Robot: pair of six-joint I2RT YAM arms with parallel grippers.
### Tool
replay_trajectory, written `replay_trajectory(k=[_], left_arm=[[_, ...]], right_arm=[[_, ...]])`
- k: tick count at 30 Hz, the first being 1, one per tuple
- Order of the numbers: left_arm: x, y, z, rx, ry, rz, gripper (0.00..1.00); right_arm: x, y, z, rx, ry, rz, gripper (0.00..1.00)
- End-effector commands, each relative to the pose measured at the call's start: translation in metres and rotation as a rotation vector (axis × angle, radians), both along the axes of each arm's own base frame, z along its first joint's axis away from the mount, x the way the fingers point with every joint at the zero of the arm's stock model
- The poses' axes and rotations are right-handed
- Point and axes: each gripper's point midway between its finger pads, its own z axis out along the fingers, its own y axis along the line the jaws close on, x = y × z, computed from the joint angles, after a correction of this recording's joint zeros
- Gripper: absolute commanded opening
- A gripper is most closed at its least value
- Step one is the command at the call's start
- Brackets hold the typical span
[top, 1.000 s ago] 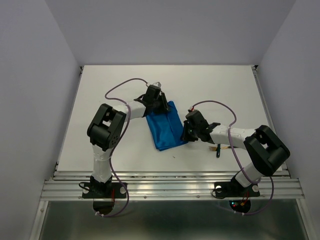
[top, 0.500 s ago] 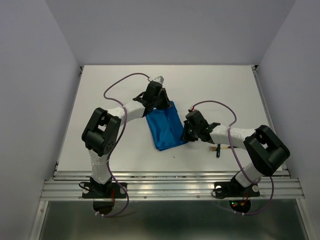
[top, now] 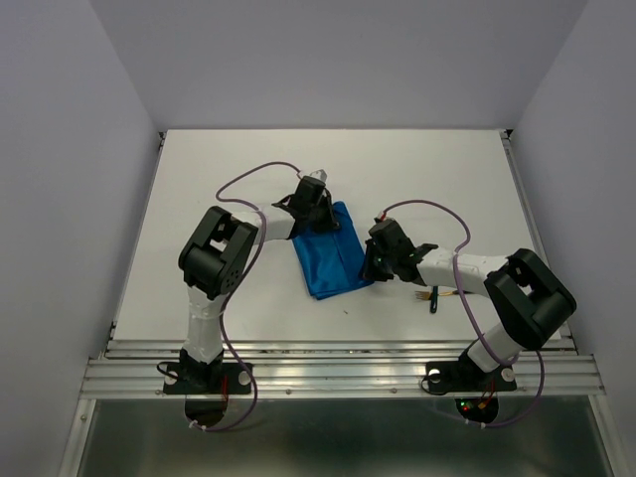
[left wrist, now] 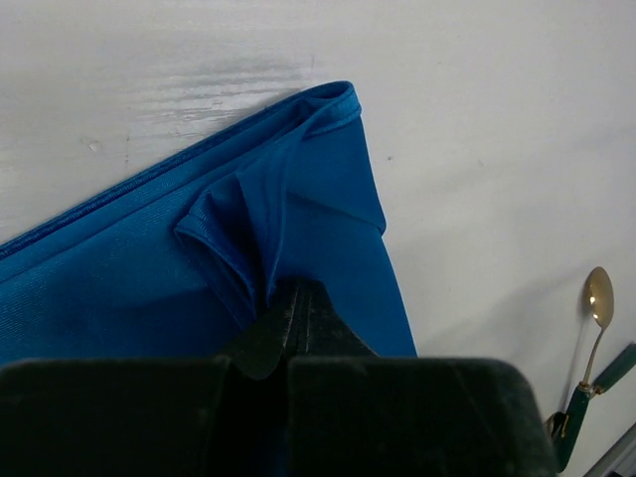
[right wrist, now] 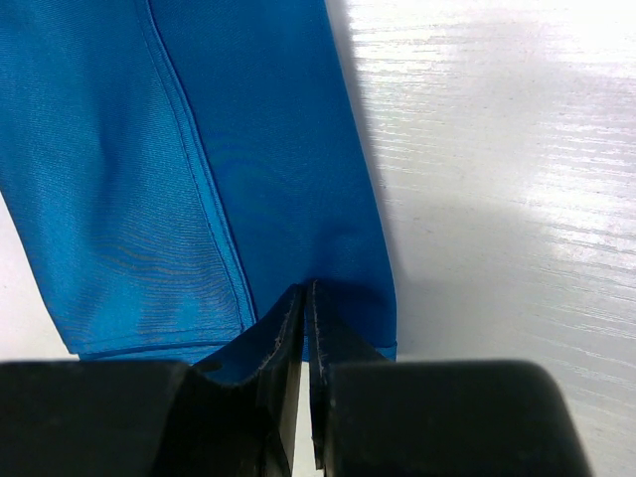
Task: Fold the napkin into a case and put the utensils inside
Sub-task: Smooth out the 2/3-rectangle-folded napkin at the center of the board.
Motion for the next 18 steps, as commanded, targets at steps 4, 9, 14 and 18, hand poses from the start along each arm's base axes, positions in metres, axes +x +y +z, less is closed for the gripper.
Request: replay_trajectory(k=[4,9,14,18], left_arm=[[0.001,0.006,-0.018,0.034,0.001,-0.012,0.0],[-0.004,0.006,-0.024,0.039,0.004,-0.052,0.0],[-0.008,0.005,-0.028,0.034,0.009,-0.082,0.0],[-0.01,0.005,-0.03,0.021,0.008,-0.097,0.0]], right_arm=[[-0.009,-0.017,-0.001,-0.095,0.019,0.001,0.12],[0.035,0.008,0.068,-0.026,-0.141,0.017,0.16],[0.091,0.02,0.086,0.007,-0.175,-0.016,0.16],[0.138,0.024,0.092,0.061,-0.18,-0.057,0.17]])
